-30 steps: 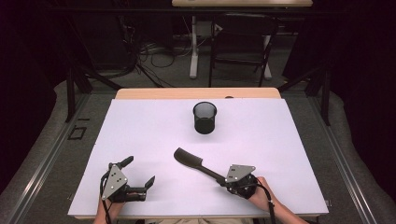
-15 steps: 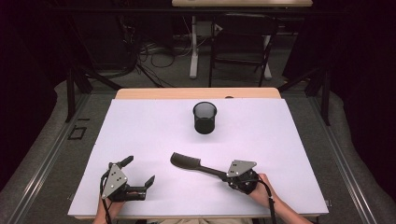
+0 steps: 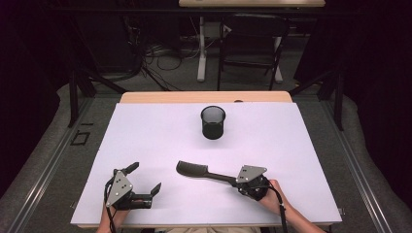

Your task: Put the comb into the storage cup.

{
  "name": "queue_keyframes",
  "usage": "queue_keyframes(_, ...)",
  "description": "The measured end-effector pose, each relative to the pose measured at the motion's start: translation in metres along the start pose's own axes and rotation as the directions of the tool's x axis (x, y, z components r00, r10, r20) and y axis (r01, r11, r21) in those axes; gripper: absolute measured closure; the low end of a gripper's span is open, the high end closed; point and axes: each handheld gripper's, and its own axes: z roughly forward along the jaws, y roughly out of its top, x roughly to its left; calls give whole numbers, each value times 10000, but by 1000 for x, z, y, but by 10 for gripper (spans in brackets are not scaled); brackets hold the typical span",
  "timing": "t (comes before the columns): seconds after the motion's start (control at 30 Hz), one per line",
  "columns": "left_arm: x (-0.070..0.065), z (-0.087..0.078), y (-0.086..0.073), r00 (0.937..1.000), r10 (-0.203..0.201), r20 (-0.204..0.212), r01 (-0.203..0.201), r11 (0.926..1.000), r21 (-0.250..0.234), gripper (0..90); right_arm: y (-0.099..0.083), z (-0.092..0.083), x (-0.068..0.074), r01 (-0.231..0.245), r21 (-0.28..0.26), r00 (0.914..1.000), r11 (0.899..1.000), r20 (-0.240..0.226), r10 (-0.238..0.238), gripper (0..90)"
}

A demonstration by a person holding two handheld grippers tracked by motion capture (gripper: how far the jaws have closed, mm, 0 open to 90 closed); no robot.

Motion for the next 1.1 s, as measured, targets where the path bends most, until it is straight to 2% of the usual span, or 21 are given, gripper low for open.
queue_keyframes(0.1, 0, -1, 0, 10000, 16, -16, -16, 10000, -5, 3, 1, -2, 0, 73, -143, 10000, 9999, -32, -74, 891)
queue_keyframes(0.13, 0, -1, 0, 10000, 11, 0, -11, 10000, -16, 3, 2, -6, 0, 76, -162, 9997, 9998, -223, -80, 809)
queue_keyframes(0.17, 1, -1, 0, 10000, -16, -19, 16, 10000, -34, 3, 2, -6, 0, 76, -162, 9997, 9998, -223, -80, 809)
queue_keyframes(0.2, 2, -1, 0, 10000, -46, -24, 46, 10000, -28, 3, 2, -10, 0, 102, -225, 9992, 9997, -390, -110, 731)
queue_keyframes(0.23, 2, 0, 0, 10000, -74, -30, 74, 10000, -18, 3, 2, -10, 0, 102, -225, 9992, 9997, -390, -110, 731)
queue_keyframes(0.33, 2, 0, -1, 10000, -43, 10, 43, 10000, 40, 3, 1, -14, -2, 10, -283, 9973, 9996, -729, -30, 617)
queue_keyframes(0.57, 1, -2, -1, 10000, 3, 5, -4, 10000, 41, 3, -1, -25, -10, -365, -380, 9970, 9986, -692, 339, 330)
queue_keyframes(0.7, 3, 1, -1, 9998, -173, 31, 172, 9998, 46, 3, -3, -27, -15, -645, -350, 9967, 9973, -525, 626, 181)
queue_keyframes(0.83, 1, 1, -1, 9999, -87, 68, 86, 9999, 96, 3, -3, -27, -21, -860, -271, 9951, 9959, -505, 845, 107)
queue_keyframes(1.1, 0, 0, -1, 10000, -15, 94, 14, 9999, 119, 2, -5, -23, -30, -1044, -92, 9933, 9945, -509, 1038, 59)
